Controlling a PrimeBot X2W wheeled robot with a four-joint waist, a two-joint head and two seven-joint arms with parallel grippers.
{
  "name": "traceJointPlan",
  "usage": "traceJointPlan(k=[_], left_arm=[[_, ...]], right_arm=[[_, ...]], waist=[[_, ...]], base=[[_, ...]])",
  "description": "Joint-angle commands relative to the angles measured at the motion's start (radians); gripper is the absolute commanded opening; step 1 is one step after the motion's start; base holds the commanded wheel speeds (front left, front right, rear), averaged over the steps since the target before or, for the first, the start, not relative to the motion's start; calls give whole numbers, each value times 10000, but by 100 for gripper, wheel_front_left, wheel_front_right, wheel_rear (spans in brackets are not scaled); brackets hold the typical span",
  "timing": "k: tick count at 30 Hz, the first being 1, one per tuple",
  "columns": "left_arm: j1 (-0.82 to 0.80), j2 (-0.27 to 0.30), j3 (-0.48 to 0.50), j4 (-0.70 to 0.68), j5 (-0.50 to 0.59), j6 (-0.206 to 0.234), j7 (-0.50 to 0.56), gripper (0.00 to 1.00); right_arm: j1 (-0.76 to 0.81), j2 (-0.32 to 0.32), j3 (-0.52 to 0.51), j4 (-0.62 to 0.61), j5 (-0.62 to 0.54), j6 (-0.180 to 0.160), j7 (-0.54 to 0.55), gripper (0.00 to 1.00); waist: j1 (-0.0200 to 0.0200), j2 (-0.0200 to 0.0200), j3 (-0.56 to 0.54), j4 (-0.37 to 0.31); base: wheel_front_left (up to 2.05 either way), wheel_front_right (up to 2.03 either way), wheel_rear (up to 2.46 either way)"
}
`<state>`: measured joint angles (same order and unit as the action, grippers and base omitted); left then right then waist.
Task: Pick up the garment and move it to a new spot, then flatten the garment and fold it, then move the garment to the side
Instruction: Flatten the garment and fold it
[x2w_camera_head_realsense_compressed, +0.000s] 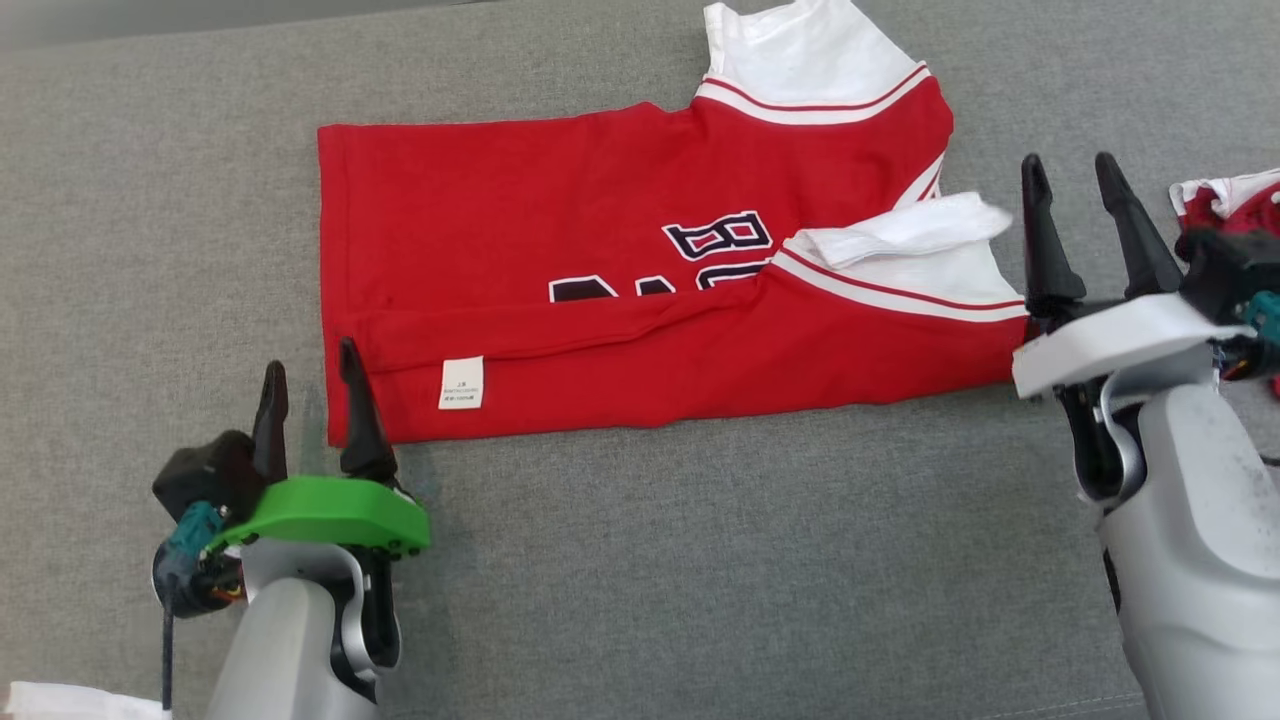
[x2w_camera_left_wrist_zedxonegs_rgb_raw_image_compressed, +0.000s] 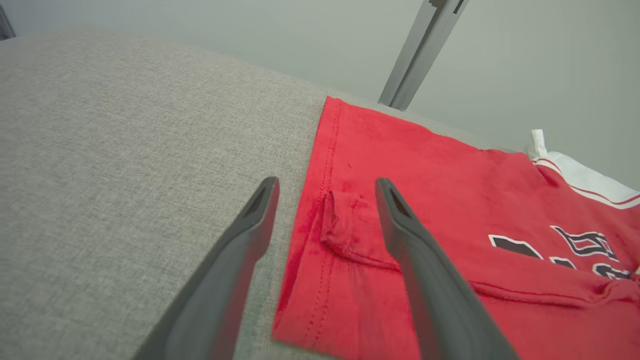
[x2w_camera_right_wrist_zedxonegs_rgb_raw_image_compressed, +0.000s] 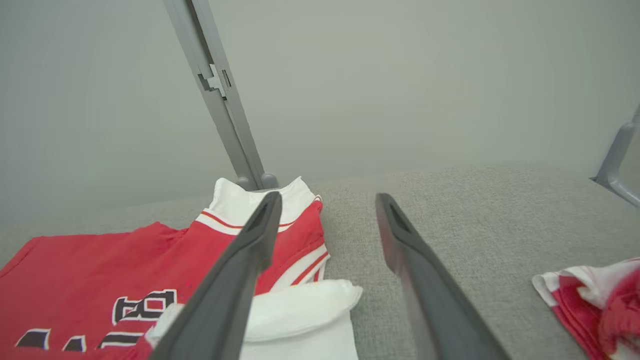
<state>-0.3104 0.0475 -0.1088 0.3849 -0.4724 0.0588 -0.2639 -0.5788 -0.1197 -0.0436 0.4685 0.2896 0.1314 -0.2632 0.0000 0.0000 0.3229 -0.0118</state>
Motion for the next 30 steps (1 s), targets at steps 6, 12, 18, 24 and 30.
traceJointPlan(k=[6,12,18,24,30], left_arm=[[630,70,-336,150,793,119,-1,100],[595,68,-221,679,1119,221,-1,100],[312,68,-249,1559,896,139,9,100],[47,50,-593,2789,666,-3,87,99],[-214,-2,-935,3620,469,-261,142,0]], right_arm=[[1549,192,-506,-625,-992,-17,-16,100],[2349,385,-799,-453,-1574,-17,-16,100],[2305,506,-896,309,-2040,-17,-14,100],[1887,556,-951,1332,-2401,-17,-7,82],[1624,593,-844,1914,-2075,-17,-1,0]], waist=[[0,0,-99,2],[0,0,-83,-88],[0,0,-10,-120],[0,0,74,-71],[0,0,84,-6]], base=[[0,0,0],[0,0,0],[0,0,0],[0,0,0],[0,0,0]])
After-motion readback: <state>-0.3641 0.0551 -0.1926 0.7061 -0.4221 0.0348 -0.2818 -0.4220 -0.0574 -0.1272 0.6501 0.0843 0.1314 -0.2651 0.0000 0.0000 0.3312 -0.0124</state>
